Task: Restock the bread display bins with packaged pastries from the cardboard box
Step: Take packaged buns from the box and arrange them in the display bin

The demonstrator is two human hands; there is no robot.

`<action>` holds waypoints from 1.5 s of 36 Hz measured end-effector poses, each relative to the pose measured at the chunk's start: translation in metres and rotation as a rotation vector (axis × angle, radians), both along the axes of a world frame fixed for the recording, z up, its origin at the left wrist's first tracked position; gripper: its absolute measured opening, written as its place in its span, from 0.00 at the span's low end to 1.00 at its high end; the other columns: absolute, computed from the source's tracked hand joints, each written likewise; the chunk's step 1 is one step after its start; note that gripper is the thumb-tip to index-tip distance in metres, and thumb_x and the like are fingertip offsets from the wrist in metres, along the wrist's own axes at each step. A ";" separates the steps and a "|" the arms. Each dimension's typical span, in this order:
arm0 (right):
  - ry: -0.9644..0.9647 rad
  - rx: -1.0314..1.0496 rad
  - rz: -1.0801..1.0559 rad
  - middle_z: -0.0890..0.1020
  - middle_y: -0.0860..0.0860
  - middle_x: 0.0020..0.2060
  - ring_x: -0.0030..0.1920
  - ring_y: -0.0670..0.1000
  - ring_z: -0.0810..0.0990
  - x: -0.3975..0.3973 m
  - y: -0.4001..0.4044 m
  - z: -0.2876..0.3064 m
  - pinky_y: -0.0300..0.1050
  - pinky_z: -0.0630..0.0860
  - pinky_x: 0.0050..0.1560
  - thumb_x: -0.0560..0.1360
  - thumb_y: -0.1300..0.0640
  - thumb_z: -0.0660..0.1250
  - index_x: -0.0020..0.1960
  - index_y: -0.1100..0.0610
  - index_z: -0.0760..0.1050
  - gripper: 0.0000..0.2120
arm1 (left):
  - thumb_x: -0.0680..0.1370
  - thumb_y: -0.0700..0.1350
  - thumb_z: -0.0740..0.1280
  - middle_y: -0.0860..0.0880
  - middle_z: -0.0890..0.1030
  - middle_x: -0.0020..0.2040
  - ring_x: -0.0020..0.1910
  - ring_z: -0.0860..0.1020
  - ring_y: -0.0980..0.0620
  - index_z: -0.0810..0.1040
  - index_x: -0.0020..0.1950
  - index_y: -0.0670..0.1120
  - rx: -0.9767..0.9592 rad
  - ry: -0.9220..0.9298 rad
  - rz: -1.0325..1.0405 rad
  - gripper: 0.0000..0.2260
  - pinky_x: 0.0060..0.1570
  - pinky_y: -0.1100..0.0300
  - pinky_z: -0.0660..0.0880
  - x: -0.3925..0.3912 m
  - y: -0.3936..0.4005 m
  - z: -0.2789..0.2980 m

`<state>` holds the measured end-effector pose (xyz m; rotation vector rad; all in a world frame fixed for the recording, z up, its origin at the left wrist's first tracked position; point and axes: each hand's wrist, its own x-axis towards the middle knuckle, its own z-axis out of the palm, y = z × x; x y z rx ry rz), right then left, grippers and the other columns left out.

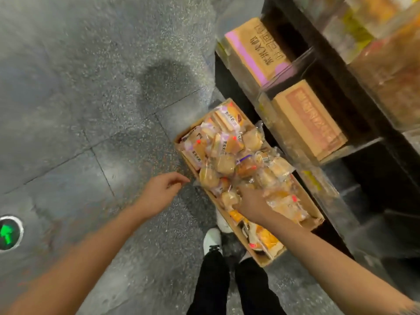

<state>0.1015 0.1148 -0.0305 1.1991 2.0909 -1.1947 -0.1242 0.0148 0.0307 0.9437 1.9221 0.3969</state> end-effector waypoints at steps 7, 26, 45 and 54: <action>0.082 0.076 0.073 0.74 0.57 0.64 0.62 0.58 0.75 -0.061 -0.013 -0.096 0.49 0.74 0.55 0.77 0.55 0.66 0.73 0.55 0.63 0.26 | 0.79 0.36 0.62 0.56 0.79 0.50 0.54 0.77 0.56 0.77 0.49 0.55 -0.010 -0.055 0.096 0.14 0.54 0.66 0.70 -0.009 -0.021 -0.070; 0.440 0.370 -0.150 0.75 0.56 0.65 0.65 0.55 0.72 -0.055 -0.031 -0.153 0.47 0.72 0.62 0.74 0.66 0.66 0.52 0.60 0.82 0.09 | 0.80 0.38 0.63 0.60 0.79 0.51 0.52 0.76 0.64 0.78 0.53 0.54 -0.125 -0.193 0.245 0.11 0.53 0.71 0.71 -0.008 -0.051 -0.131; 0.404 -0.497 -0.767 0.79 0.51 0.59 0.60 0.51 0.77 -0.037 0.022 -0.055 0.43 0.79 0.51 0.78 0.72 0.59 0.60 0.55 0.73 0.17 | 0.69 0.37 0.74 0.50 0.81 0.57 0.52 0.81 0.53 0.70 0.67 0.44 -0.051 -0.580 0.472 0.28 0.47 0.60 0.80 0.012 0.013 -0.096; 0.022 0.323 0.281 0.54 0.56 0.77 0.77 0.57 0.51 -0.040 0.036 -0.158 0.51 0.56 0.75 0.74 0.58 0.68 0.77 0.57 0.56 0.36 | 0.68 0.38 0.75 0.50 0.82 0.53 0.50 0.82 0.53 0.71 0.64 0.46 -0.036 -0.462 0.518 0.27 0.49 0.58 0.79 0.006 -0.007 -0.129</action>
